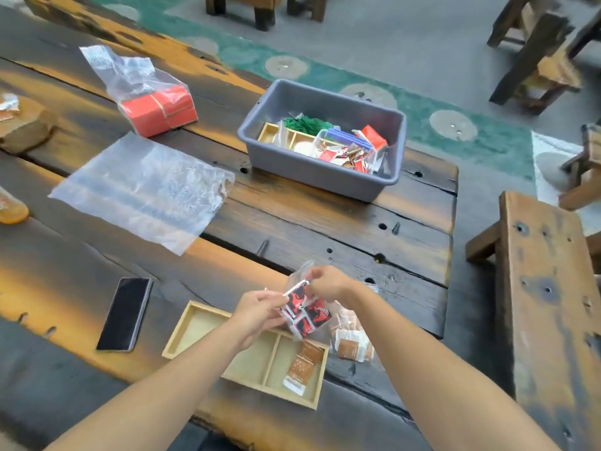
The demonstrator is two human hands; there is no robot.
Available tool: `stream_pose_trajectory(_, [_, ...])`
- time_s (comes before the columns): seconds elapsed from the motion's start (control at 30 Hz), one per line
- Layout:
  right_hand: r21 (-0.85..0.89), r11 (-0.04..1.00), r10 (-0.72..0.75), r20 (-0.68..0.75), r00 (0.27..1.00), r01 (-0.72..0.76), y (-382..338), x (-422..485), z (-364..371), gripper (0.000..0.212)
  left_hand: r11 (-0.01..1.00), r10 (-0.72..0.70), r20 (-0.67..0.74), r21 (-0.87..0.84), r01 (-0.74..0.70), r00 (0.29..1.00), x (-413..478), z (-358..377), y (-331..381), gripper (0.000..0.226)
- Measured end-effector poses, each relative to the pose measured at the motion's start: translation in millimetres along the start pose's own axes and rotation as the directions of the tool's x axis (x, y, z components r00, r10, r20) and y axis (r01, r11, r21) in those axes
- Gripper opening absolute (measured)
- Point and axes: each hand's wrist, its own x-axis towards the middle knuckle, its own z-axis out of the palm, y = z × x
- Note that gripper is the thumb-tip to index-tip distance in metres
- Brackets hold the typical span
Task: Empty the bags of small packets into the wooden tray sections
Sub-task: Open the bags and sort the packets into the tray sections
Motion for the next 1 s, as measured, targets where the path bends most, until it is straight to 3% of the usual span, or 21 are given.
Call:
stream_pose_trajectory(0.1, [-0.168,0.984,0.057,-0.019,0.998,-0.059,-20,37,9,0.013,0.995,-0.088,0.044,-0.039,0.090,0.995,22,-15,-1,0.026])
stream_pose_trajectory(0.23, [-0.261,0.955,0.125,-0.069,0.990,-0.139,-33,70,30,0.016,0.976,-0.209,0.077,-0.047,0.213,0.975,50,-37,0,0.024])
stream_pose_trajectory(0.3, [-0.299,0.936,0.158,-0.123,0.980,-0.188,-32,78,41,0.029,0.970,-0.242,0.054,-0.006,0.243,0.969,62,-47,3,0.021])
stream_pose_trajectory(0.4, [-0.315,0.924,0.166,-0.182,0.969,-0.217,-23,84,56,0.054,0.973,-0.218,-0.086,0.061,0.224,0.972,79,-67,13,0.013])
stream_pose_trajectory(0.5, [-0.233,0.942,0.193,-0.216,0.957,-0.242,-14,70,59,0.047,0.968,-0.171,-0.280,0.130,0.214,0.945,98,-90,22,0.009])
stream_pose_trajectory(0.6, [-0.114,0.959,0.215,-0.313,0.925,-0.261,0,52,53,0.034,0.956,-0.102,-0.347,0.225,0.188,0.932,109,-93,31,0.017])
stream_pose_trajectory(0.7, [-0.002,0.955,0.270,-0.408,0.872,-0.296,22,32,43,0.029,0.928,-0.034,-0.302,0.346,0.142,0.953,113,-71,36,0.010])
stream_pose_trajectory(0.83, [0.095,0.928,0.358,-0.500,0.789,-0.361,54,9,23,0.030,0.872,0.021,-0.131,0.487,0.046,0.991,91,-15,35,0.015])
stream_pose_trajectory(1.0, [0.138,0.911,0.402,-0.515,0.757,-0.389,95,-8,-3,0.030,0.864,-0.066,0.038,0.502,0.038,0.997,77,51,16,0.014])
